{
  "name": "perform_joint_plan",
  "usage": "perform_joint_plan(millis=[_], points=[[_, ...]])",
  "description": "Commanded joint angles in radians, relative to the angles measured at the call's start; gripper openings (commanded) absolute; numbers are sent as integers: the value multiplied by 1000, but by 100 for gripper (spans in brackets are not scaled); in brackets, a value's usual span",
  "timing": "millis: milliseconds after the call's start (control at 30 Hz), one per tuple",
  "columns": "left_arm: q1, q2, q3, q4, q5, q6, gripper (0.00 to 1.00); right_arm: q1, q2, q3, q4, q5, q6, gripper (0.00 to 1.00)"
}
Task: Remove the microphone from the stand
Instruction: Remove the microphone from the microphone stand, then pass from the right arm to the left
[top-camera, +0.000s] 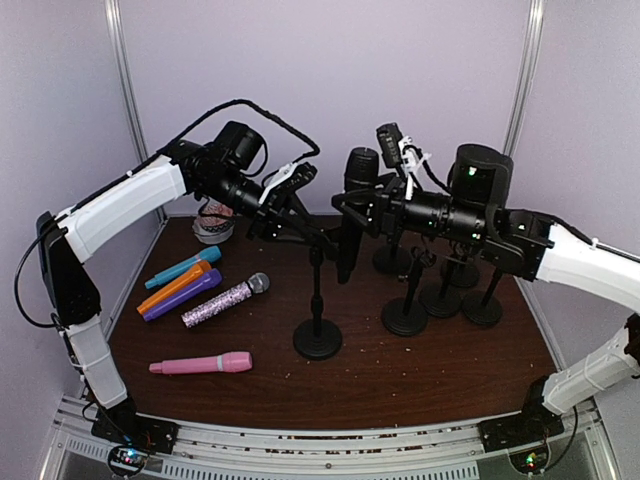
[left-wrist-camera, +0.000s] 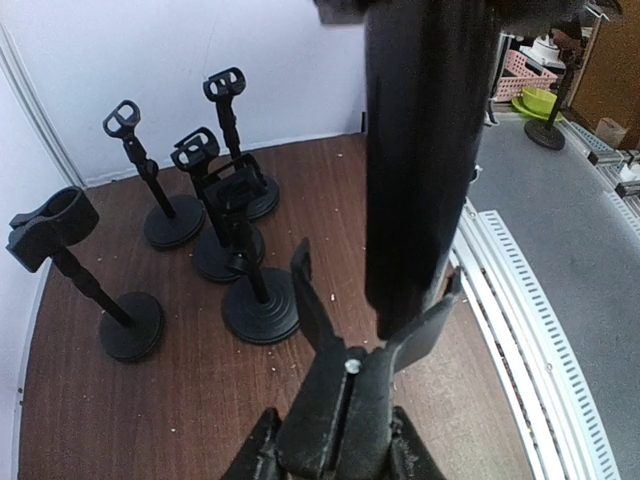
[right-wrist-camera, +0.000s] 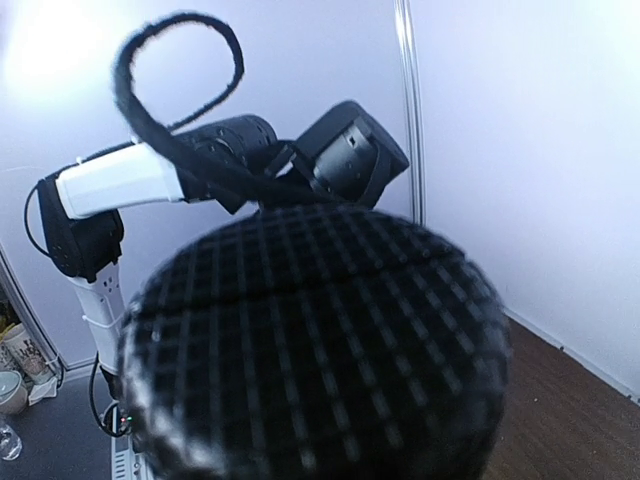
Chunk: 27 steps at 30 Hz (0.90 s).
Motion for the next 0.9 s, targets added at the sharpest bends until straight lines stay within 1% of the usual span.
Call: perform_joint_plan(millis=[0, 33, 100, 133, 167, 200, 333, 467, 633, 767, 867], points=[[-4, -30, -7, -13, -41, -11, 15, 6, -124, 16, 15, 37, -20, 15], [-4, -30, -5, -13, -45, -15, 26, 5, -140, 7, 33, 38, -11, 14], [-4, -30, 0, -13, -61, -33, 60, 7, -163, -12, 64, 32, 21, 14], [-4, -33, 2, -13, -72, -45, 75, 7, -170, -19, 78, 26, 43, 13], [-5, -36, 3, -13, -85, -55, 94, 8, -173, -24, 91, 20, 64, 13], [-3, -41, 3, -13, -95, -67, 97, 11, -175, -29, 102, 17, 80, 12], [-2, -96, -26, -13, -142, -89, 98, 50, -155, -25, 114, 61, 107, 7], [9, -172, -43, -40, -152, -113, 98, 94, -102, -11, 153, 115, 127, 7], [43, -272, -69, -91, -91, -163, 98, 144, 3, 44, 242, 175, 140, 4], [63, -346, -135, -102, -25, -197, 98, 184, 109, 92, 361, 247, 160, 2], [75, -384, -191, -101, 4, -206, 93, 220, 193, 138, 446, 307, 169, 0]])
